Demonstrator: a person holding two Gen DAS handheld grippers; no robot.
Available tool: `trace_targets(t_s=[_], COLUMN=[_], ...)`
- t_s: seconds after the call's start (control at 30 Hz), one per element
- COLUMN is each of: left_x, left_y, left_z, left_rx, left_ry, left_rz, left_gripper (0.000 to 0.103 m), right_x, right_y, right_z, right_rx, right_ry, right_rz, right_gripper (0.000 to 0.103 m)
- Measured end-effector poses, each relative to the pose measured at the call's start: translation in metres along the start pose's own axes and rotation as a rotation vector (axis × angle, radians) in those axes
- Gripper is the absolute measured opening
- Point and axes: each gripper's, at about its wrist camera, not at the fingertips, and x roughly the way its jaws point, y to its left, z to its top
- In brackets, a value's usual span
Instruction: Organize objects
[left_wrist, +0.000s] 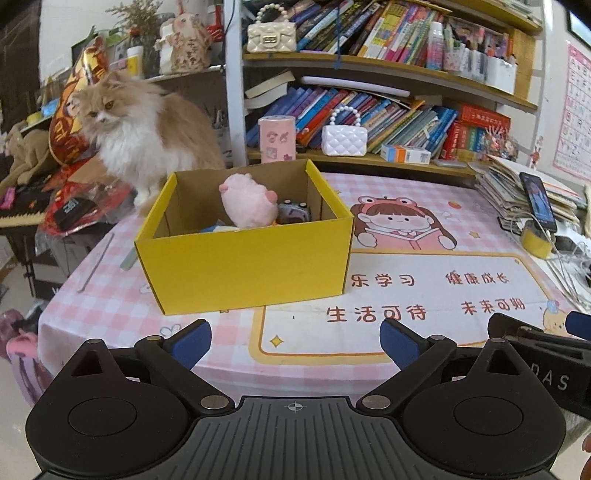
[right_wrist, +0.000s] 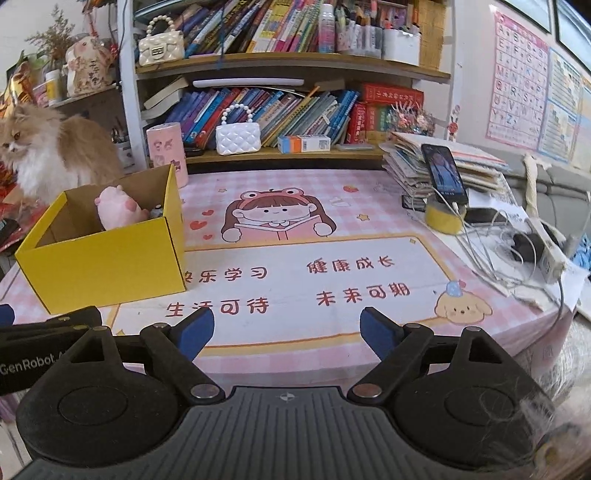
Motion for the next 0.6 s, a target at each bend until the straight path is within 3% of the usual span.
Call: trace_targets(t_s=[0.6], left_x=[0.005], left_y=[-0.044], left_z=[0.007], left_rx=[-0.074], left_ry=[0.006], left_rz=[0.152], left_gripper=[0.099], right_x=[0.032], right_y=[-0.04], right_z=[0.024], right_rx=[-0.077], right_ry=[0.025], right_rz=[0.089], right_gripper=[0.097])
